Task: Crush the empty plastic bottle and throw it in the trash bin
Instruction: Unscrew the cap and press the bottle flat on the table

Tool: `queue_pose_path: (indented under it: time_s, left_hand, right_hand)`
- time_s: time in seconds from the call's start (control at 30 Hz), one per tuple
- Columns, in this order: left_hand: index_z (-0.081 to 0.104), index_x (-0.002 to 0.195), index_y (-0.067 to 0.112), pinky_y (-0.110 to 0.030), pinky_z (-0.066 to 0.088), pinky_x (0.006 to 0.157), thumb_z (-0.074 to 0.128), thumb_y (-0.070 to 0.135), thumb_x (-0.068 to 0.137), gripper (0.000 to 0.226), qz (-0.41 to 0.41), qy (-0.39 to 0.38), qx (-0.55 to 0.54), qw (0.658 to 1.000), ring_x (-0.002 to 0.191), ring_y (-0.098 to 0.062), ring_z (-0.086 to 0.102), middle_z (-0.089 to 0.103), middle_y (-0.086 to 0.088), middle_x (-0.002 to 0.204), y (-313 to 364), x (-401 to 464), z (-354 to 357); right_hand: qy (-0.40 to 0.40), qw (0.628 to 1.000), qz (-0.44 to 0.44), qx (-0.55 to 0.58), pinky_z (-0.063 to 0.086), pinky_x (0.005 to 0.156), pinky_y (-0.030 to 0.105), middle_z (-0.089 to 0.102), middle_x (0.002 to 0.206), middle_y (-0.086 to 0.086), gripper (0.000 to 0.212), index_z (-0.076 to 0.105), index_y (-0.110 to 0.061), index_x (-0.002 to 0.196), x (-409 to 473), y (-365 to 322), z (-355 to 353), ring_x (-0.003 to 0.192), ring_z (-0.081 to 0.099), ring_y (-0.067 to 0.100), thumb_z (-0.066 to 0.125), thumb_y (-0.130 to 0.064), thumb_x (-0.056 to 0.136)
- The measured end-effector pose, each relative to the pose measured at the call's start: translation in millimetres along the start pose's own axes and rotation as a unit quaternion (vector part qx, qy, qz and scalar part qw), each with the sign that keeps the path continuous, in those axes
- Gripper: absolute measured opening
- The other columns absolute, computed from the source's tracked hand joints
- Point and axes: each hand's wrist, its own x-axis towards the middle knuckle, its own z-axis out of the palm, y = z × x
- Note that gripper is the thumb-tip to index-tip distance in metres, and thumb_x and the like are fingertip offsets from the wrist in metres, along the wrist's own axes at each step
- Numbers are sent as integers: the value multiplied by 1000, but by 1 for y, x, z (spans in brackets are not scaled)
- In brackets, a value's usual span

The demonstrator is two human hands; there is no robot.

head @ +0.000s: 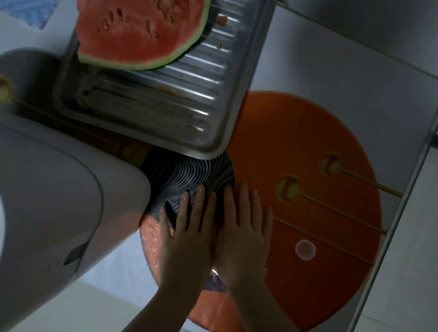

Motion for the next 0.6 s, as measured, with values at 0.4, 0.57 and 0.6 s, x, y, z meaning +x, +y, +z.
queue_pose_path:
  time_s: [0.4,0.57,0.6]
  left_hand:
    - [14,144,10,-59,25,106,69,42,77,93,-13,8,-24,1000,136,-34,30,17,-13,151,2,2,-2]
    - [18,143,9,-60,24,105,72,42,75,93,-11,12,-13,1000,135,-34,31,20,-14,150,1,4,-1]
    - [19,143,9,-60,25,105,72,41,75,93,-10,9,-17,1000,135,-34,31,21,-14,150,2,4,-1]
  right_hand:
    - [11,1000,10,-23,34,103,60,40,147,16,57,34,-16,140,4,0,14,135,37,35,35,-38,87]
    - [11,999,12,-31,37,101,61,43,145,16,57,35,-16,139,7,0,16,132,41,36,35,-39,87]
    - [10,999,11,-32,38,100,62,43,145,17,57,35,-16,139,7,0,16,132,41,37,35,-39,86]
